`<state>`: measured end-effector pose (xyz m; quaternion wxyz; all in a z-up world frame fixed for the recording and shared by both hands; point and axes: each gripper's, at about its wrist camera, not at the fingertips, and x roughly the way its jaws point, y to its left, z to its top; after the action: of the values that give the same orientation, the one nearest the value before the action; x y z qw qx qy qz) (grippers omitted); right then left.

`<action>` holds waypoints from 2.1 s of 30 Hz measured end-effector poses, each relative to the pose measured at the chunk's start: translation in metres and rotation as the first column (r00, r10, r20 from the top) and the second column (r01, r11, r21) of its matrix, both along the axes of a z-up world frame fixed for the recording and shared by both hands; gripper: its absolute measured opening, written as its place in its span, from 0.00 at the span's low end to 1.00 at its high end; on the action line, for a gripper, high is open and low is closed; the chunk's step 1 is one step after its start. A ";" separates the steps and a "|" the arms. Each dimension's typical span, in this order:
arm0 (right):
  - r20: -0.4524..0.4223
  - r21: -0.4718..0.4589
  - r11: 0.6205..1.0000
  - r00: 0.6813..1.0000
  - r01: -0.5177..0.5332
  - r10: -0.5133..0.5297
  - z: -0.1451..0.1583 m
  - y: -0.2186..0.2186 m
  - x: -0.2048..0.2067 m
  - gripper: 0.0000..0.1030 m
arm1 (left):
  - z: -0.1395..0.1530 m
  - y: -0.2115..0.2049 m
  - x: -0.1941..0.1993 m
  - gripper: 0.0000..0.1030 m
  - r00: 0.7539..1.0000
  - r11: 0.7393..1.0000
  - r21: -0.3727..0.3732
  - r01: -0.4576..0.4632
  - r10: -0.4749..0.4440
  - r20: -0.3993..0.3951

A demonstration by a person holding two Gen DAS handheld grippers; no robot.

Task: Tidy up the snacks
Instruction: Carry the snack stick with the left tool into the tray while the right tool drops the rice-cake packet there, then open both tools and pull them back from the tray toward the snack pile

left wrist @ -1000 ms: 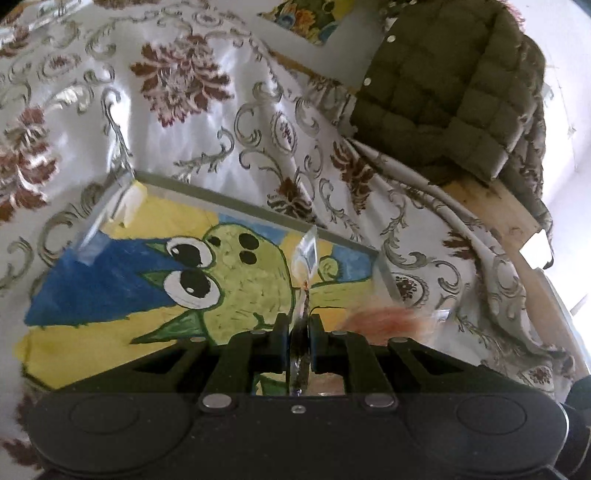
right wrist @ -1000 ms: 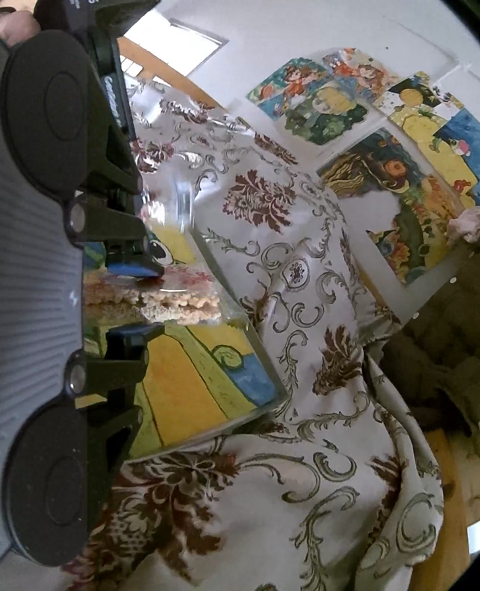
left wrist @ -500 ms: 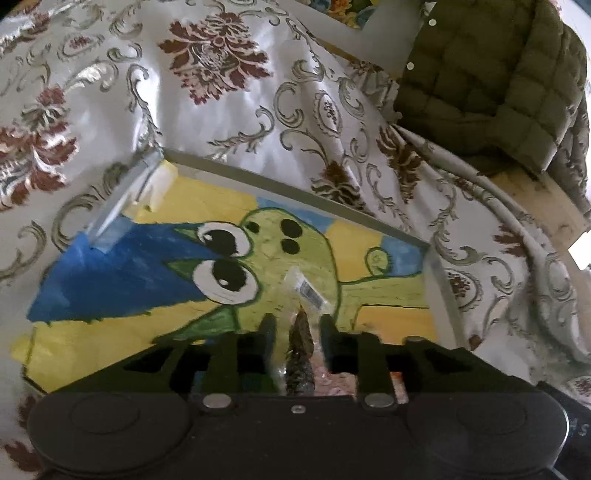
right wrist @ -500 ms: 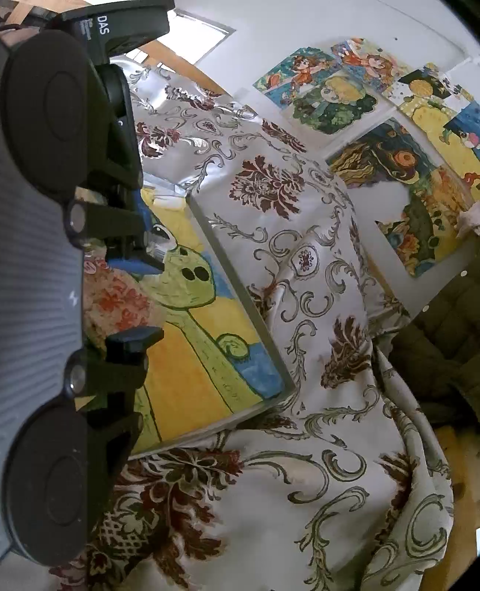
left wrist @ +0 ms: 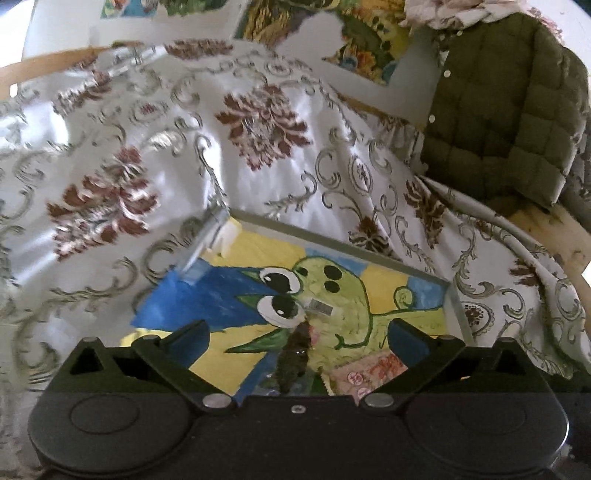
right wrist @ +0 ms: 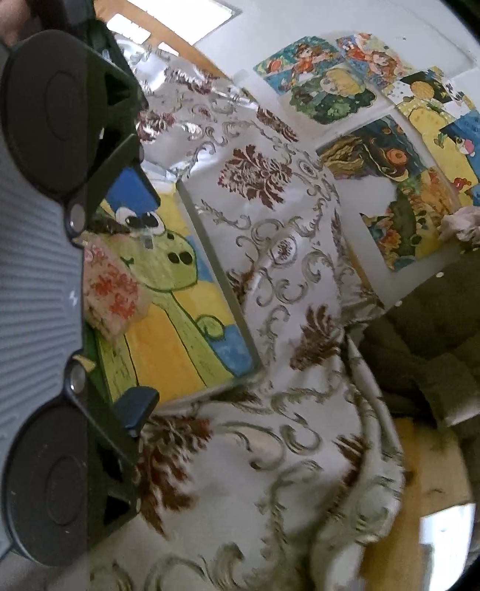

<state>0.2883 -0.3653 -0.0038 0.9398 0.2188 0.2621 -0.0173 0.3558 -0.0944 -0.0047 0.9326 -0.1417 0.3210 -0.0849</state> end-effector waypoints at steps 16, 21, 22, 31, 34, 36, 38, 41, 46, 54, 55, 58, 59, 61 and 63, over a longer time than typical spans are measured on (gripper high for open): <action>0.072 -0.229 0.973 0.996 -0.028 0.045 0.035 0.036 -0.098 1.00 | 0.037 0.037 -0.129 0.99 0.989 0.996 0.091 0.001 -0.014 0.146; 0.097 -0.250 0.968 0.995 -0.003 0.028 0.040 0.037 -0.139 1.00 | 0.038 0.043 -0.166 0.99 0.984 0.991 0.125 0.041 -0.062 0.168; 0.099 -0.243 0.970 0.995 -0.003 0.028 0.040 0.036 -0.145 1.00 | 0.037 0.044 -0.172 0.99 0.984 0.990 0.129 0.052 -0.073 0.165; 0.076 -0.187 0.980 0.996 0.070 -0.056 0.036 0.036 -0.198 1.00 | 0.022 0.063 -0.231 0.99 0.980 0.991 0.115 0.062 -0.082 0.179; 0.064 -0.161 0.984 0.996 0.071 -0.062 0.032 0.037 -0.210 1.00 | 0.012 0.071 -0.249 0.99 0.985 0.993 0.106 0.050 -0.066 0.162; 0.060 -0.118 0.991 0.997 0.056 -0.049 0.029 0.036 -0.219 1.00 | 0.008 0.074 -0.259 0.99 0.988 0.993 0.111 0.045 -0.061 0.139; 0.048 -0.089 0.995 0.998 0.043 -0.038 0.027 0.037 -0.225 1.00 | 0.006 0.076 -0.266 0.99 0.990 0.993 0.110 0.047 -0.061 0.125; 0.016 -0.090 0.996 1.000 0.015 -0.013 0.023 0.044 -0.231 1.00 | 0.005 0.077 -0.277 0.99 0.991 0.991 0.120 0.055 -0.068 0.112; -0.028 -0.203 0.979 0.999 -0.022 0.016 0.021 0.070 -0.238 1.00 | -0.003 0.078 -0.287 0.99 0.995 0.980 0.191 0.051 -0.067 0.079; -0.153 -0.294 0.951 0.987 -0.099 0.056 0.009 0.096 -0.239 1.00 | -0.010 0.077 -0.288 0.99 0.998 0.973 0.225 0.056 -0.062 0.018; -0.166 -0.292 0.950 0.984 -0.106 0.059 0.007 0.098 -0.238 1.00 | -0.011 0.076 -0.287 0.99 0.998 0.971 0.231 0.062 -0.065 0.007; -0.197 -0.289 0.951 0.979 -0.112 0.055 0.004 0.098 -0.234 1.00 | -0.016 0.073 -0.284 0.99 0.997 0.967 0.243 0.076 -0.071 -0.028; -0.212 -0.286 0.951 0.976 -0.116 0.056 0.002 0.097 -0.232 1.00 | -0.017 0.072 -0.282 0.99 0.997 0.966 0.246 0.081 -0.074 -0.038; -0.253 -0.279 0.951 0.966 -0.132 0.060 -0.003 0.097 -0.226 1.00 | -0.021 0.070 -0.278 0.99 0.994 0.962 0.255 0.096 -0.082 -0.067; -0.294 -0.269 0.951 0.953 -0.155 0.072 -0.009 0.096 -0.220 1.00 | -0.025 0.067 -0.276 0.99 0.992 0.957 0.269 0.112 -0.091 -0.091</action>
<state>0.0679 -0.2692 -0.0130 0.9143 0.0587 0.3995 -0.0318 0.0798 -0.0277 -0.0298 0.9244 0.0016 0.3725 -0.0819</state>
